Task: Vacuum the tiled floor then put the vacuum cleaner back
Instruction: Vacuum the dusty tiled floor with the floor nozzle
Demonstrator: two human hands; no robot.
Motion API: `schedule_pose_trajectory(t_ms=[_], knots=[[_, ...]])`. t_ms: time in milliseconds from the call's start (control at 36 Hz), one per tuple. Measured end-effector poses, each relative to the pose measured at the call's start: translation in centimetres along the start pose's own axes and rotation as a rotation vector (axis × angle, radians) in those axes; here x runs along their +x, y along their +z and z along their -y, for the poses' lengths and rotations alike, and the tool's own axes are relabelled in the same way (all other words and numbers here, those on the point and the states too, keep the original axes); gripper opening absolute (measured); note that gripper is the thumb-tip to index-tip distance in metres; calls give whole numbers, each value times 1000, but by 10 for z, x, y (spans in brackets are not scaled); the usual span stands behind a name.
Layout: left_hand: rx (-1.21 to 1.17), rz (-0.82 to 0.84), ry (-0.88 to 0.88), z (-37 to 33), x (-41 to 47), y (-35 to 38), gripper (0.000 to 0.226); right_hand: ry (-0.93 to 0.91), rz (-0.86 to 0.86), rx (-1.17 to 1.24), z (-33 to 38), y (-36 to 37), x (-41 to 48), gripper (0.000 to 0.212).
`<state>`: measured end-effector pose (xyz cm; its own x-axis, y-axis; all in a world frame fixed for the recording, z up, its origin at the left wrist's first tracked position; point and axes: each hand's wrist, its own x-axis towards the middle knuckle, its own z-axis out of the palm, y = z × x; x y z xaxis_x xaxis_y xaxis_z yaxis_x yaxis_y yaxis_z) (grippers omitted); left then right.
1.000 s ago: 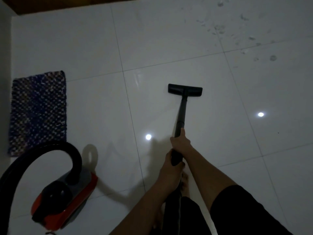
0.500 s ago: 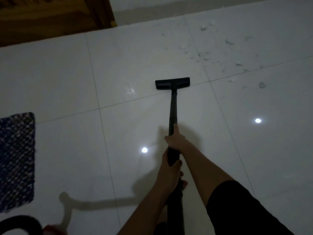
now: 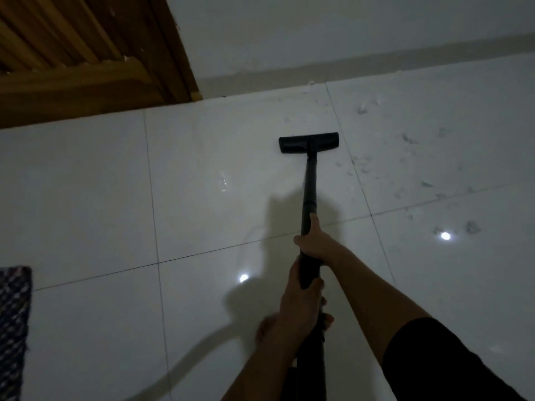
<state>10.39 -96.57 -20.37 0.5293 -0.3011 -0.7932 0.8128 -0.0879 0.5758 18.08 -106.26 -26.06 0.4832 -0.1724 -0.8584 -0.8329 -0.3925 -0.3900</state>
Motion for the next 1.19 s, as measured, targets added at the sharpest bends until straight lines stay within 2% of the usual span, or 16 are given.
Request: schedule_pose_trajectory(t_ms=[333, 750, 972, 1194], knots=[[103, -66, 13, -79, 71, -10, 59, -15, 38, 16, 82, -44, 64, 84], [-70, -95, 8, -146, 141, 29, 54, -71, -13, -26, 127, -110, 128, 83], [-127, -124, -2, -146, 131, 37, 53, -74, -29, -36, 124, -110, 119, 82], [-123, -113, -8, -116, 72, 30, 48, -99, -71, -36, 97, -76, 58, 78]])
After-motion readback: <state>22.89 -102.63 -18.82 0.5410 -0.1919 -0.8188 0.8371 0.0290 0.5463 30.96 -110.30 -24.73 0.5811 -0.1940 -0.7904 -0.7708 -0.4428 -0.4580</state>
